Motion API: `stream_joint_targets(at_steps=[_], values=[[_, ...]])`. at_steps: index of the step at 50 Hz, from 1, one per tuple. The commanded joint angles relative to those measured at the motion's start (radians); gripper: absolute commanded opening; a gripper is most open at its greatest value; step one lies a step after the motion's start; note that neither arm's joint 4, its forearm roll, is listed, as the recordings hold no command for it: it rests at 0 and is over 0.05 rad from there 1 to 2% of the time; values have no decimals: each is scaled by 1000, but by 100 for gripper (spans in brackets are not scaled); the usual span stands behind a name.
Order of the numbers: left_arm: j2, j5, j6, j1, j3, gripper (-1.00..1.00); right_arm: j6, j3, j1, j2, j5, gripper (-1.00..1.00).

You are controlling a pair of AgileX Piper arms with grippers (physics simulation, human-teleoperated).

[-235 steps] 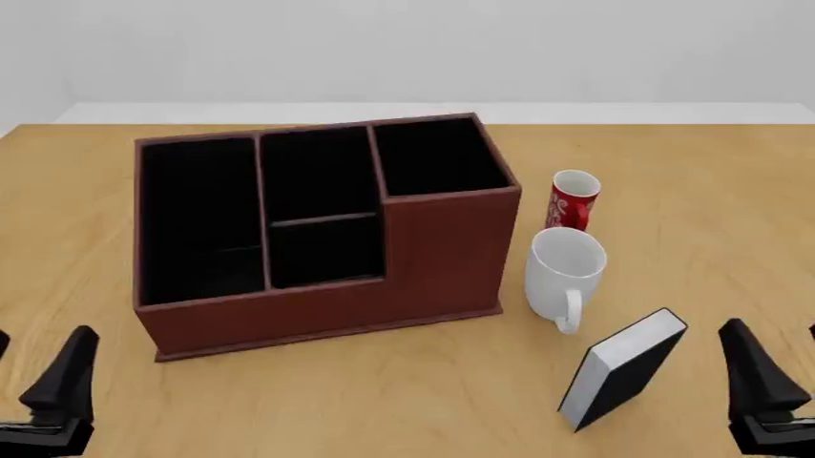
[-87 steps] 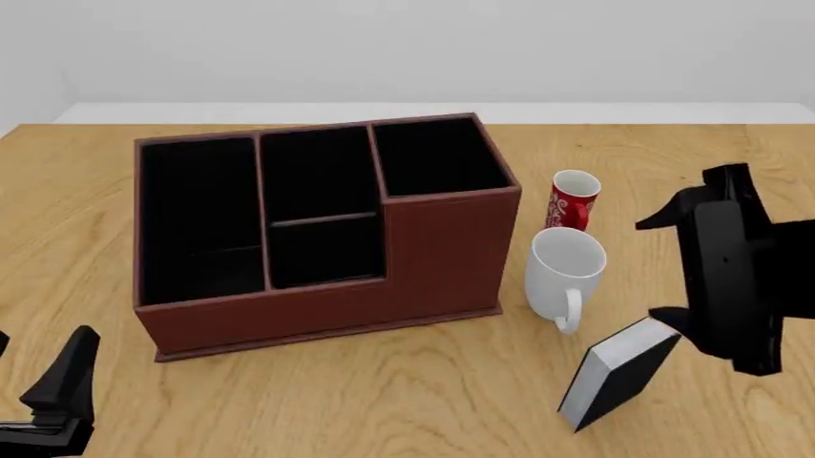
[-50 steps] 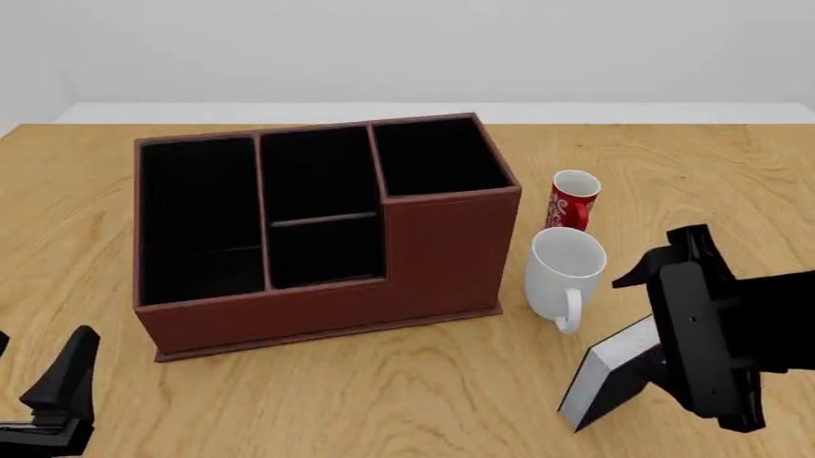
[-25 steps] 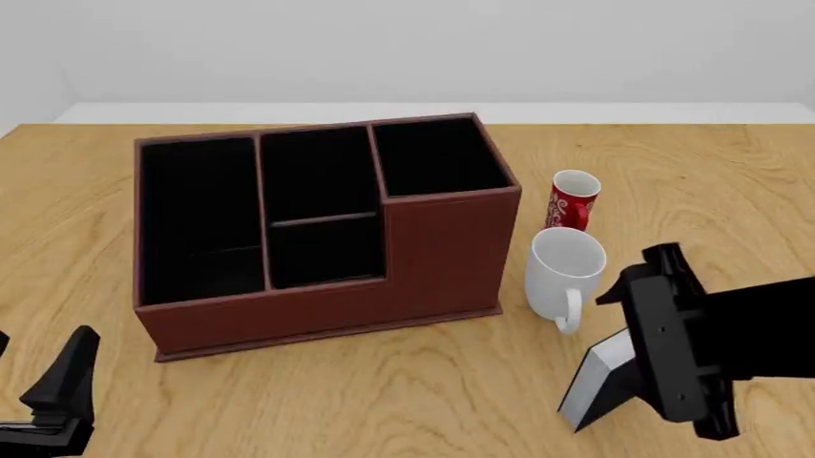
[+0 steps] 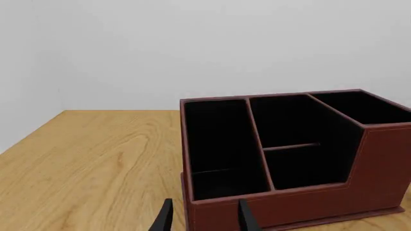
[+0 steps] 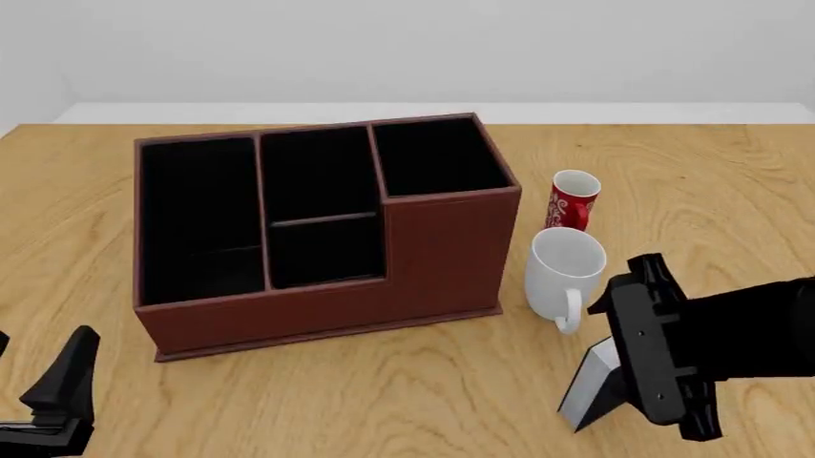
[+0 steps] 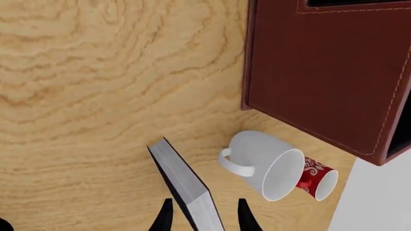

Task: Pick up the book and place it in the right compartment of the caddy.

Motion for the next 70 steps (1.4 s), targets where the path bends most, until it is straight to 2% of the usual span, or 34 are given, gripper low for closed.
stream_joint_targets(at_steps=[1,6,15,16,23,24,26,28,29,34,42,58,59,61,66,70], values=[[0,0,0,0,0,100,-16,11,-15,21,-11,100],[0,0,0,0,0,100,-19,24,-23,28,-15,100],[0,0,0,0,0,100,7,26,5,49,-34,100],[0,0,0,0,0,100,-7,40,-7,52,-41,100],[0,0,0,0,0,100,4,46,2,55,-39,100],[0,0,0,0,0,100,-10,55,-10,53,-38,100],[0,0,0,0,0,100,4,45,-4,60,-39,100],[0,0,0,0,0,100,-14,55,-16,58,-39,100],[0,0,0,0,0,100,0,46,-7,65,-42,100],[0,0,0,0,0,100,-5,54,-9,80,-57,100],[0,0,0,0,0,100,15,58,10,109,-80,100],[0,0,0,0,0,100,5,111,-9,149,-129,100],[0,0,0,0,0,100,30,103,3,157,-126,-100],[0,0,0,0,0,100,24,119,4,154,-129,-100],[0,0,0,0,0,100,65,109,38,153,-129,-100],[0,0,0,0,0,100,73,112,47,143,-131,-100]])
